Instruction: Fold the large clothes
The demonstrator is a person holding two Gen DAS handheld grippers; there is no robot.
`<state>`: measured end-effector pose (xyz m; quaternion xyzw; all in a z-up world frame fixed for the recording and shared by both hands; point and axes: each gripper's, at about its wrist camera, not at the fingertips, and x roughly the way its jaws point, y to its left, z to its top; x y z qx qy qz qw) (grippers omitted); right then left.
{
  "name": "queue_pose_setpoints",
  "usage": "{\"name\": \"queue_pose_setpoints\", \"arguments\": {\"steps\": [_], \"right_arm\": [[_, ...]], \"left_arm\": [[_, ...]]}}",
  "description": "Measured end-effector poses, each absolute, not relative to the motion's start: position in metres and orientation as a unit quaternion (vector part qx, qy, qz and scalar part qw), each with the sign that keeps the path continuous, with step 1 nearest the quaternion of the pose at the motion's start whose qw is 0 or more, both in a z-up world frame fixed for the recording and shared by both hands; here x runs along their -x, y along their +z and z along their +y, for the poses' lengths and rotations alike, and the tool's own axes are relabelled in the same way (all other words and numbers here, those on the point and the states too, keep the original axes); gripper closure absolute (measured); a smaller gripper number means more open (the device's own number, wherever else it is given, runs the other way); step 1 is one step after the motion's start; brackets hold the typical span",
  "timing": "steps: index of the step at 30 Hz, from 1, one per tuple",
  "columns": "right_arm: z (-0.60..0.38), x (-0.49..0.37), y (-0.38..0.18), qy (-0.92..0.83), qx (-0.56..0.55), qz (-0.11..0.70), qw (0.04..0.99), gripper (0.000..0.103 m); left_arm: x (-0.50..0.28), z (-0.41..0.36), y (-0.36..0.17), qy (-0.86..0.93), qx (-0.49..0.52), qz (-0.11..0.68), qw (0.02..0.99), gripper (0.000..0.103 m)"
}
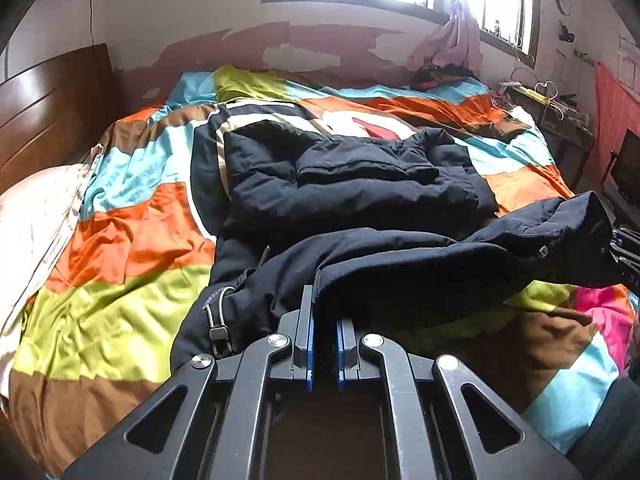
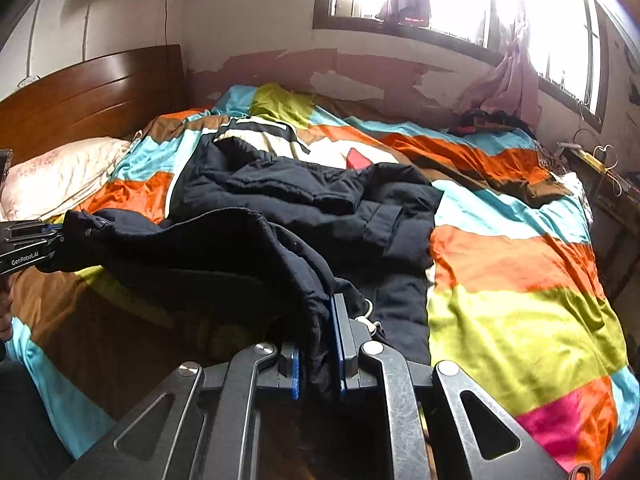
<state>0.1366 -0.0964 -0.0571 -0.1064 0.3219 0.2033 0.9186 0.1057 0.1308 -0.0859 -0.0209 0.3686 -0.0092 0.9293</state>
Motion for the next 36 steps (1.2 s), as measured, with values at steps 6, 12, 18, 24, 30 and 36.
{"name": "queue_pose_setpoints", "arguments": {"steps": [6,12,18,24,30,36], "right_arm": [[-0.092,-0.152,-0.052,0.204,0.108,0.318,0.92,0.091],[-0.089,-0.168,-0.048,0.204,0.11,0.315,0.92,0.091],[-0.084,-0.194,-0.042,0.207,0.11,0.319,0.918,0.091],[-0.08,-0.223,-0.038,0.208,0.108,0.323,0.917,0.092],[-0.076,-0.254,-0.036,0.211,0.108,0.328,0.915,0.092],[-0.073,-0.281,-0.038,0.213,0.108,0.333,0.912,0.092]], "left_arm": [[-0.122,0.136,-0.085,-0.013,0.025,0.368,0.929,0.097],[-0.138,0.139,-0.08,-0.015,0.027,0.367,0.93,0.097],[-0.159,0.144,-0.075,-0.02,0.019,0.366,0.93,0.097],[-0.189,0.15,-0.07,-0.026,0.016,0.367,0.93,0.097],[-0.225,0.161,-0.07,-0.032,0.026,0.373,0.927,0.097],[-0.252,0.166,-0.071,-0.034,0.028,0.379,0.924,0.097]]}}
